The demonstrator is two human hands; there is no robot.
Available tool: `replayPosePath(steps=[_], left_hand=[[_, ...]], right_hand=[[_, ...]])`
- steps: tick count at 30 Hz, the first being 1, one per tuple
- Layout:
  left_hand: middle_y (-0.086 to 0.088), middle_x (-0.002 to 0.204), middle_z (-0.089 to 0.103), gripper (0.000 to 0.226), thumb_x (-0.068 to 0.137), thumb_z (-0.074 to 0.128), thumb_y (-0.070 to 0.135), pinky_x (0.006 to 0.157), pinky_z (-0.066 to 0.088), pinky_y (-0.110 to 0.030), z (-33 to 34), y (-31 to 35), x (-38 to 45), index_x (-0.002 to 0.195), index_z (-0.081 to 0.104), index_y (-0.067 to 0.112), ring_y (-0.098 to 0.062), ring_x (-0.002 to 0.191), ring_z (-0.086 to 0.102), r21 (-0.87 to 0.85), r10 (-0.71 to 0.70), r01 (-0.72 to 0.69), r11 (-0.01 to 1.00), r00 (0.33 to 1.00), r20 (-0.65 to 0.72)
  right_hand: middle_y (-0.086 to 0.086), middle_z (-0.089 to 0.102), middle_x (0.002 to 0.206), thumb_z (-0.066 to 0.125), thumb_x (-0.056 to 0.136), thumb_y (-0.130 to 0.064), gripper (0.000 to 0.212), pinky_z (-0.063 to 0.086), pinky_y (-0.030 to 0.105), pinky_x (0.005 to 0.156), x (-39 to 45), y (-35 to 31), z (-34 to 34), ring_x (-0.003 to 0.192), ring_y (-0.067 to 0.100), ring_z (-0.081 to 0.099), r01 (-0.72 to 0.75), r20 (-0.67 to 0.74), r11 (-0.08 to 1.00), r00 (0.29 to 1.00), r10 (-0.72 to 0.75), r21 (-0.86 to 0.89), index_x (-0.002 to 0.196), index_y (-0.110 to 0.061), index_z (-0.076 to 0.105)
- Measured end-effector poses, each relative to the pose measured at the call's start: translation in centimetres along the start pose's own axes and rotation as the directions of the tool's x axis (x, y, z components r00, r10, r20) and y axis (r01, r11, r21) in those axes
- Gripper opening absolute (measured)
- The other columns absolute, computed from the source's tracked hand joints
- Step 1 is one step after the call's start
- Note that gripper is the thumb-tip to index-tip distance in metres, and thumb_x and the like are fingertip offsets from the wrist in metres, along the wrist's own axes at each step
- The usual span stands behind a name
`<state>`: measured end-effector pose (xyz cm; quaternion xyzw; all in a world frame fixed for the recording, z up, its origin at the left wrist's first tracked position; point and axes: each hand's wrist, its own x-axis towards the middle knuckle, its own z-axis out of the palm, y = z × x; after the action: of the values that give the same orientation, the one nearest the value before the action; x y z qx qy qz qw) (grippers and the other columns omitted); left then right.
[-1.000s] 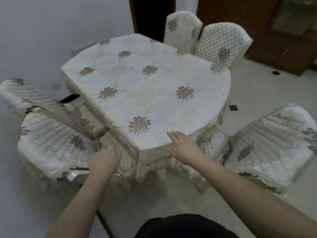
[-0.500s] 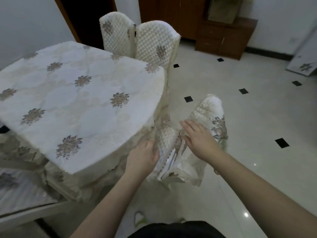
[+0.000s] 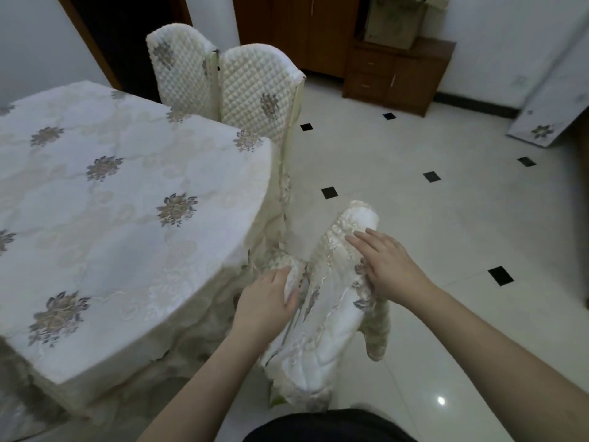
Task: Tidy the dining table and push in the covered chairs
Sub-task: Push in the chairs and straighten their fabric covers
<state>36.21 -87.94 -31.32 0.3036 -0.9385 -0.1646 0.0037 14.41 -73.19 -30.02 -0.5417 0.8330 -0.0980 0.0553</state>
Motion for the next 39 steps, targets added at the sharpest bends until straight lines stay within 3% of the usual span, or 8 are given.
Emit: replayPosePath(steps=[5, 10, 16, 21, 25, 27, 31, 39], left_hand=[[0.001, 0.141, 0.051, 0.058, 0.096, 0.029, 0.052, 0.096, 0.043, -0.033, 1.0, 3.2, 1.5, 0.144, 0.038, 0.021, -0.018, 0.123, 0.051, 0.051, -0.004, 0.004, 0.999, 1.0, -0.003], [0.005, 0.138, 0.054, 0.08, 0.083, 0.007, 0.067, 0.094, 0.042, -0.032, 1.6, 6.5, 1.2, 0.14, 0.043, 0.023, -0.015, 0.122, 0.052, 0.069, -0.204, 0.205, 0.976, 0.979, -0.024], [0.012, 0.144, 0.046, 0.095, 0.071, 0.002, 0.086, 0.098, 0.036, -0.026, 2.1, 12.9, -4.2, 0.142, 0.039, 0.034, -0.009, 0.127, 0.046, -0.204, -0.442, 0.437, 0.876, 0.897, 0.023], [0.008, 0.132, 0.058, 0.079, 0.076, 0.048, 0.076, 0.089, 0.049, -0.031, 5.3, 14.2, -8.3, 0.139, 0.044, 0.029, -0.014, 0.114, 0.058, -0.085, -0.454, 0.448, 0.89, 0.888, -0.077], [0.0, 0.113, 0.068, 0.064, 0.066, 0.081, 0.047, 0.08, 0.051, -0.037, 8.6, 11.0, -10.1, 0.121, 0.061, 0.022, -0.025, 0.101, 0.065, -0.127, -0.651, 0.639, 0.758, 0.751, -0.108], [0.0, 0.104, 0.07, 0.048, 0.067, 0.082, 0.04, 0.073, 0.049, -0.033, 8.3, 10.2, -10.1, 0.11, 0.068, 0.024, -0.025, 0.096, 0.066, -0.161, -0.69, 0.673, 0.722, 0.718, -0.093], [0.006, 0.094, 0.071, 0.035, 0.069, 0.08, 0.042, 0.061, 0.036, -0.026, 7.6, 10.1, -10.1, 0.101, 0.069, 0.031, -0.019, 0.089, 0.066, -0.093, -0.66, 0.654, 0.75, 0.736, -0.149], [0.002, 0.089, 0.071, 0.032, 0.069, 0.08, 0.039, 0.063, 0.052, -0.033, 8.3, 9.0, -11.1, 0.096, 0.071, 0.026, -0.023, 0.082, 0.066, -0.142, -0.69, 0.676, 0.723, 0.702, -0.174]], right_hand=[[-0.002, 0.033, 0.152, 0.044, 0.086, -0.001, 0.066, 0.017, 0.037, 0.115, 1.9, 3.6, 0.3, 0.143, 0.02, 0.023, 0.134, 0.075, 0.986, 0.987, -0.142, 0.097, 0.146, -0.026, 0.033], [-0.006, 0.026, 0.155, 0.046, 0.086, -0.003, 0.07, 0.013, 0.036, 0.118, 4.8, 6.4, 0.4, 0.144, 0.014, 0.016, 0.425, 0.172, 0.892, 0.877, -0.448, 0.156, 0.148, -0.028, 0.028], [-0.006, 0.014, 0.159, 0.05, 0.08, -0.001, 0.083, -0.001, 0.033, 0.117, 6.2, 11.0, -0.8, 0.146, 0.013, 0.005, 0.59, 0.286, 0.804, 0.761, -0.582, 0.069, 0.151, -0.029, 0.016], [0.002, 0.03, 0.153, 0.066, 0.082, -0.024, 0.072, 0.01, 0.039, 0.116, 8.6, 10.8, 1.0, 0.144, 0.021, 0.019, 0.607, 0.249, 0.794, 0.766, -0.593, 0.022, 0.145, -0.025, 0.031], [0.008, 0.063, 0.12, 0.076, 0.073, -0.023, 0.045, 0.038, 0.044, 0.098, 9.9, 10.0, 1.3, 0.117, 0.03, 0.054, 0.692, 0.189, 0.721, 0.706, -0.682, 0.016, 0.116, -0.017, 0.062], [0.008, 0.068, 0.104, 0.081, 0.066, -0.021, 0.041, 0.045, 0.041, 0.084, 10.1, 9.9, 1.4, 0.1, 0.03, 0.062, 0.708, 0.154, 0.706, 0.7, -0.698, -0.016, 0.104, -0.017, 0.066], [0.005, 0.067, 0.102, 0.081, 0.066, -0.024, 0.041, 0.048, 0.039, 0.076, 10.1, 9.9, 1.4, 0.096, 0.029, 0.062, 0.68, 0.153, 0.733, 0.726, -0.671, -0.007, 0.104, -0.019, 0.067], [0.0, 0.069, 0.096, 0.082, 0.064, -0.029, 0.038, 0.05, 0.037, 0.07, 9.3, 9.1, 1.7, 0.092, 0.026, 0.063, 0.693, 0.14, 0.721, 0.715, -0.685, -0.018, 0.098, -0.022, 0.067]])
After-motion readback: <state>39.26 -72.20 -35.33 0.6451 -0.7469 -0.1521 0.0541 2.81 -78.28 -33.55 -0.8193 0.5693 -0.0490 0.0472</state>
